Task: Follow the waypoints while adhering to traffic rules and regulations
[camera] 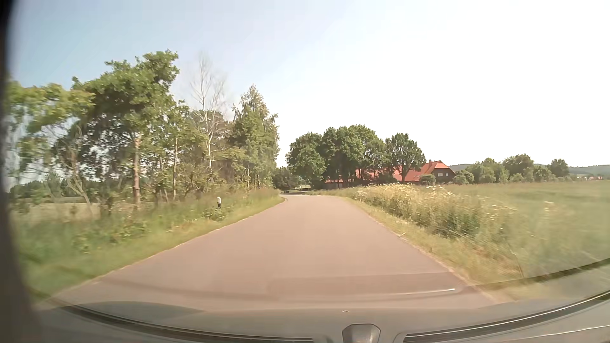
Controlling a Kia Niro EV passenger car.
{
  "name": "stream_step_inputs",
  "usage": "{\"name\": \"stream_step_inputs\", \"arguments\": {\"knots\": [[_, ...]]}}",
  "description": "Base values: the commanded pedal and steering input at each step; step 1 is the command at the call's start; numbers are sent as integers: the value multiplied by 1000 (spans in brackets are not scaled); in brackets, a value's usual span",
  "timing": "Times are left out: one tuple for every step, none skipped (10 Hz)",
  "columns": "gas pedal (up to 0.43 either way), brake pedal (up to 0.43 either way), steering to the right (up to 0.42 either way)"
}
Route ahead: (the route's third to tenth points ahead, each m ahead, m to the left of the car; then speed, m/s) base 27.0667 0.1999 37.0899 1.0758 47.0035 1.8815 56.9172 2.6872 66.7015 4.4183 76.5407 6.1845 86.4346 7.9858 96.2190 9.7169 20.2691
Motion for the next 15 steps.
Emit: {"name": "stream_step_inputs", "arguments": {"knots": [[228, 6, 0], [220, 6, 0], [220, 6, -2], [220, 6, -3], [220, 6, -5], [209, 6, -6], [197, 6, -7], [189, 6, -8], [189, 6, -9], [157, 6, -10], [39, 6, -12], [0, 6, -13], [0, 6, -13], [0, 6, -13], [8, 6, -13]]}}
